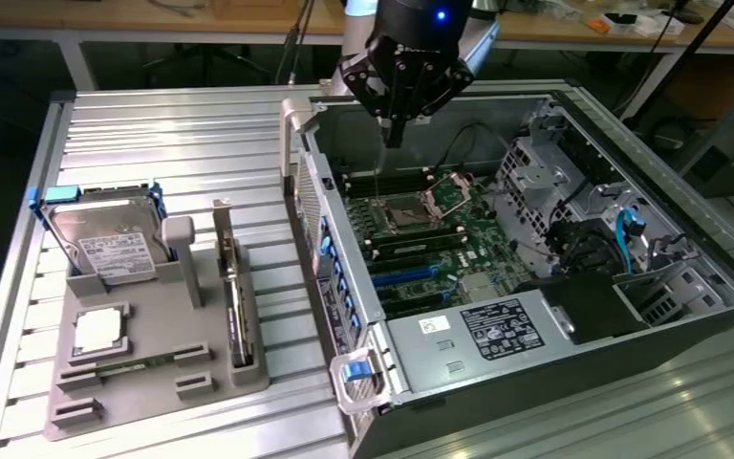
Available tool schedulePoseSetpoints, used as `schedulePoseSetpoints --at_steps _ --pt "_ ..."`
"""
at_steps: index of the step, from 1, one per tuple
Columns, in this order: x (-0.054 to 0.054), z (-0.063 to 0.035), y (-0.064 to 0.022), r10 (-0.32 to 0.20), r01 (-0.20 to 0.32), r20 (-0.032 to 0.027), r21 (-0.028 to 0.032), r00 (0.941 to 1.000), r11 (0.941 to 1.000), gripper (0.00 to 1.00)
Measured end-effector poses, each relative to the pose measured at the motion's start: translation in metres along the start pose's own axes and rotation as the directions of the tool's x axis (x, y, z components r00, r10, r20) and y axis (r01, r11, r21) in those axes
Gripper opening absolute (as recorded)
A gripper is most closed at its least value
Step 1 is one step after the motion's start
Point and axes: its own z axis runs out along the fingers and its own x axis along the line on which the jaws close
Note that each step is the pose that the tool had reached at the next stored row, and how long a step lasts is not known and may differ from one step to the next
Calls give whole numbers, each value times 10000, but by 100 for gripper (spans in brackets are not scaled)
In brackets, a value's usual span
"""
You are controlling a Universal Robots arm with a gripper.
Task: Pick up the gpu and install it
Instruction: 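Reach for the gpu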
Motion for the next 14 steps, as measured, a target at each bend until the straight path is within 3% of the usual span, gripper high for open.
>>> schedulePoseSetpoints --at_steps 14 --pt "82 5 -11 1 -1 -20 1 10000 10000 11"
